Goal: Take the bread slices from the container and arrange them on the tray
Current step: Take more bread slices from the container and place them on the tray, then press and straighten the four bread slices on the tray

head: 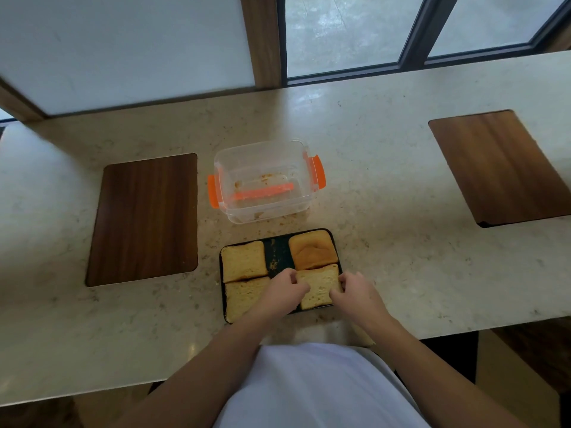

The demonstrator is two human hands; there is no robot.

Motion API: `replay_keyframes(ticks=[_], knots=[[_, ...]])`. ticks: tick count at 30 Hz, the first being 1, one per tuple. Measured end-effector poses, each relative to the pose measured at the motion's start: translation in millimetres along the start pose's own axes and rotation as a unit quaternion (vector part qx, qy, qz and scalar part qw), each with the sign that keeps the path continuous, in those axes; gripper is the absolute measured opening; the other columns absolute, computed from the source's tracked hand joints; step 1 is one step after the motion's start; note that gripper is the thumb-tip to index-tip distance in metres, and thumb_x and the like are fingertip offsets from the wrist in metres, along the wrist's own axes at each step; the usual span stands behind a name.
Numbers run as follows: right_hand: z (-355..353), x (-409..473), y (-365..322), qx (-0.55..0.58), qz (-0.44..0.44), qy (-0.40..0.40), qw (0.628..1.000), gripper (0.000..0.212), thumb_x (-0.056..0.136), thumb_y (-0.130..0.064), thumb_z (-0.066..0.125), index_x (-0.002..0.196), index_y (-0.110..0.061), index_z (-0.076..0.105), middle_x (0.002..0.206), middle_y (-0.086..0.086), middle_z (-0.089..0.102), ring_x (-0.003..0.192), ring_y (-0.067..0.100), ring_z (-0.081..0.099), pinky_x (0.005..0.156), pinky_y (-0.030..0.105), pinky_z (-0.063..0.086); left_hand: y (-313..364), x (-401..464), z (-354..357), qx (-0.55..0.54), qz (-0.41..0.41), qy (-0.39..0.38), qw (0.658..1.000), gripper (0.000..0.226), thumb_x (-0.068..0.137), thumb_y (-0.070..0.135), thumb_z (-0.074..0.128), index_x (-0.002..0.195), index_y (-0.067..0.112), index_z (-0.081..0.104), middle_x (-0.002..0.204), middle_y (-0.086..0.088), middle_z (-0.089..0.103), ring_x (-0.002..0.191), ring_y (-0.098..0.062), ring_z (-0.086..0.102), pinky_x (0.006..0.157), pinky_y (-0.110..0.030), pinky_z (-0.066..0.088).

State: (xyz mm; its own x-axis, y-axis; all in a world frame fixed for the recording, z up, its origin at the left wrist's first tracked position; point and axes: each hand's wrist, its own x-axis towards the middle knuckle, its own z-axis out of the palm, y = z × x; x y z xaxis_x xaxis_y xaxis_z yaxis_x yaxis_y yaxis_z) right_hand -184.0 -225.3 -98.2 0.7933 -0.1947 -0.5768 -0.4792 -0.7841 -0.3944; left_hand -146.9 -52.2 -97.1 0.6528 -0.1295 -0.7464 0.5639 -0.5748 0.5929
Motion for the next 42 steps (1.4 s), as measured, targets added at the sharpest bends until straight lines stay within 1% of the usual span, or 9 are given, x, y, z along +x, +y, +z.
replay_keyframes(ticks=[5,11,14,18,24,30,34,38,42], knots=[[-2,3,-4,-0.043,0.003,-0.017,0.999,0.014,0.09,-0.031,0.054,0.09,-0.017,0.054,0.1,0.004,0.053,0.081,0.02,0.054,0.064,0.034,0.042,6,1,2,0.056,-0.011,-0.01,0.998,0.011,0.083,0.032,0.055,0.091,0.034,0.048,0.085,0.012,0.048,0.09,-0.02,0.061,0.088,-0.052,0.058],[-18,26,-8,0.04,-0.026,0.047,0.998,0.039,0.092,-0.029,0.056,0.128,-0.016,0.06,0.122,0.005,0.058,0.109,0.024,0.057,0.088,0.04,0.053,18,15,-3,0.045,-0.001,0.055,0.997,0.074,0.09,0.031,0.057,0.154,0.014,0.024,0.146,-0.009,0.044,0.104,-0.016,0.057,0.072,-0.03,0.045],[-23,40,-12,0.066,-0.01,0.039,0.997,0.053,0.093,-0.029,0.056,0.144,-0.019,0.052,0.137,0.008,0.051,0.125,0.027,0.052,0.099,0.044,0.051,28,22,-7,0.004,-0.015,0.073,0.997,0.073,0.09,0.029,0.057,0.154,0.014,0.026,0.151,-0.01,0.04,0.121,-0.024,0.051,0.085,-0.036,0.047],[-21,50,-12,0.069,-0.002,0.015,0.998,0.055,0.093,-0.03,0.055,0.147,-0.023,0.05,0.137,0.009,0.049,0.123,0.028,0.053,0.096,0.04,0.05,37,33,-11,-0.048,-0.025,0.085,0.995,0.068,0.088,0.029,0.058,0.15,0.012,0.036,0.103,0.008,0.054,0.079,-0.004,0.052,0.063,-0.025,0.044],[-16,50,-10,0.072,-0.023,0.044,0.996,0.052,0.093,-0.029,0.057,0.143,-0.022,0.052,0.131,0.006,0.052,0.11,0.022,0.057,0.087,0.035,0.051,47,40,-15,-0.072,-0.048,0.07,0.994,0.069,0.091,0.031,0.062,0.151,0.009,0.036,0.15,-0.011,0.044,0.128,-0.028,0.049,0.103,-0.047,0.047],[-12,47,-12,0.076,-0.025,0.038,0.996,0.052,0.093,-0.028,0.057,0.144,-0.017,0.052,0.13,0.007,0.053,0.111,0.022,0.057,0.092,0.037,0.052,47,43,-15,-0.064,-0.035,0.066,0.995,0.059,0.089,0.032,0.064,0.141,0.012,0.046,0.115,0.003,0.053,0.091,-0.012,0.053,0.083,-0.036,0.051],[-12,48,-12,0.073,-0.02,0.035,0.996,0.053,0.093,-0.03,0.057,0.144,-0.018,0.051,0.132,0.007,0.052,0.113,0.023,0.057,0.092,0.038,0.052,48,42,-15,-0.05,-0.034,0.059,0.996,0.02,0.087,0.032,0.065,0.102,0.024,0.054,0.103,0.005,0.054,0.081,-0.008,0.054,0.088,-0.043,0.054],[-14,45,-14,0.074,-0.019,0.03,0.997,0.053,0.093,-0.03,0.057,0.144,-0.017,0.05,0.132,0.006,0.051,0.114,0.023,0.056,0.093,0.04,0.053,47,38,-17,-0.051,-0.024,0.064,0.996,0.064,0.09,0.032,0.061,0.147,0.012,0.041,0.126,0.001,0.054,0.098,-0.014,0.056,0.088,-0.039,0.054],[-11,34,-21,0.05,-0.068,0.077,0.993,0.046,0.093,-0.024,0.057,0.138,-0.013,0.053,0.13,0.006,0.052,0.117,0.023,0.051,0.093,0.042,0.053,33,21,-22,0.016,0.044,0.086,0.995,0.058,0.092,0.031,0.058,0.145,0.014,0.045,0.14,-0.005,0.05,0.109,-0.012,0.052,0.081,-0.03,0.042]])
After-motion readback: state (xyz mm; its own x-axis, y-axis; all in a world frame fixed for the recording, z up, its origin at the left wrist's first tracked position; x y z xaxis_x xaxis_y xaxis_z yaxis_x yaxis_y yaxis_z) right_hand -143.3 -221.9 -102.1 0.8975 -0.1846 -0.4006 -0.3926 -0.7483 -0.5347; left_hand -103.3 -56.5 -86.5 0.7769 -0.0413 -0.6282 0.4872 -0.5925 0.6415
